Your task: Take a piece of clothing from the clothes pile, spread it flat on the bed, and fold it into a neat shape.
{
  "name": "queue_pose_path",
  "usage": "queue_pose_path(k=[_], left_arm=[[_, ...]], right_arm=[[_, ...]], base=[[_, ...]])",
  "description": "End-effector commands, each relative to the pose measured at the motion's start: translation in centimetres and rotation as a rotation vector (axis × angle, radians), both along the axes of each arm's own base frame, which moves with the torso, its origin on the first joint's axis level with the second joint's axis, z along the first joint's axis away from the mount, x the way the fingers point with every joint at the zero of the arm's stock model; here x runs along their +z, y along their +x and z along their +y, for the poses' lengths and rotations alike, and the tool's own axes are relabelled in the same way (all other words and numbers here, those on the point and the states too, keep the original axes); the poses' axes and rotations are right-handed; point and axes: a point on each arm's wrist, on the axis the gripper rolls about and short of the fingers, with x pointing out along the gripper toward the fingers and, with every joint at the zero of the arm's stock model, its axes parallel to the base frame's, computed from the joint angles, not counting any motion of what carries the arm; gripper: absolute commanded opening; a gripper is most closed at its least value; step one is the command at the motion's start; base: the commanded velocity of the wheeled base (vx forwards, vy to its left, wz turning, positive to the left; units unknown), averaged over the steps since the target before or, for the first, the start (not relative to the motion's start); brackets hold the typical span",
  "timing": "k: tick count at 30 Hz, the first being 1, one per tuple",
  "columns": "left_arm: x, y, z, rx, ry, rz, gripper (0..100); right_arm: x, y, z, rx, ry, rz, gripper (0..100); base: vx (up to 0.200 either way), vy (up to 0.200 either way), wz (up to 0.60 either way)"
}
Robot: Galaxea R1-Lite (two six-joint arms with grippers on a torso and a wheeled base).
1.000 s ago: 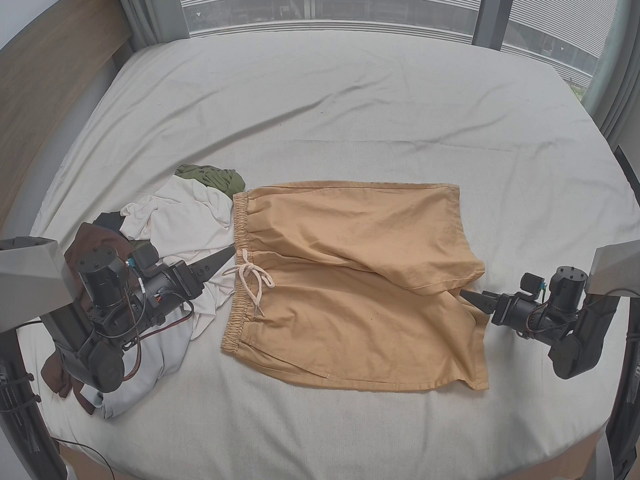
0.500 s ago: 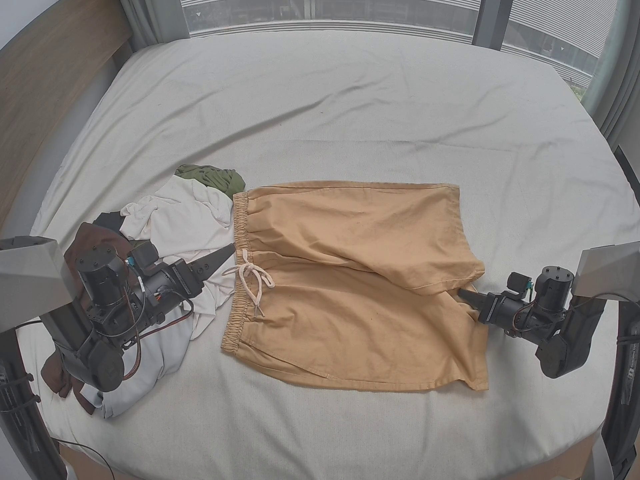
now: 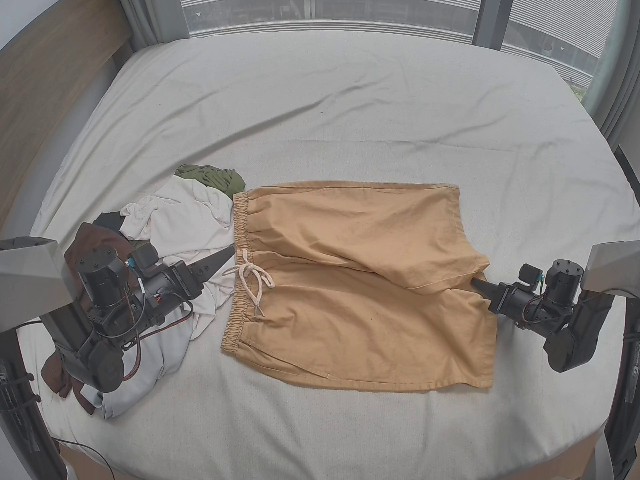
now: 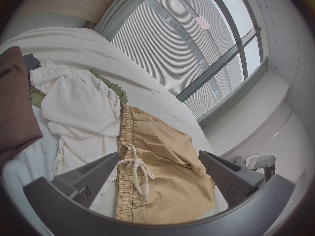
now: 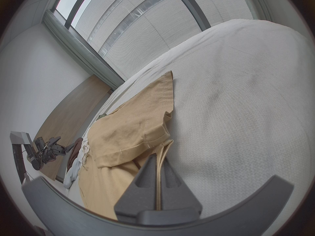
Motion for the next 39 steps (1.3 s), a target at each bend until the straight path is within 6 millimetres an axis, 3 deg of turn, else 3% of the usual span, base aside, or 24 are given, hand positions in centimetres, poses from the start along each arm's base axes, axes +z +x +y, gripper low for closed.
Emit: queue_pose_path(k=[1,9,10,23,32,39], left_arm=[[-0.6,-0.1,0.1,0.0,0.021,0.013,100],[-1.0,-0.8,0.2,-0.021,0.049,0.026,100],[-1.0,-0.8,0.2,-0.021,0.049,0.026,100],[-4.9,-4.4,0.4,-0.098,0.148,0.2,100],[-8.0,-5.4,0.6,-0.126,0.251,0.276,100],[-8.6,-4.8,0.4,-0.133,0.238,0.287,100]], right_arm=[[0.1,0.2,-0.1,-0.005,0.0,-0.011,0],[0.3,0.3,-0.3,-0.019,-0.006,-0.019,0],[0.3,0.3,-0.3,-0.019,-0.006,-0.019,100],[5.7,0.1,-0.6,-0.074,-0.011,-0.185,100],[6.4,-0.1,-0.3,-0.068,-0.011,-0.203,100],[6.4,-0.2,-0.3,-0.067,-0.011,-0.203,100]], base=[[0.0,0.0,0.0],[0.0,0.0,0.0],[0.0,0.0,0.0],[0.0,0.0,0.0],[0.0,0.0,0.0],[0.0,0.0,0.0]])
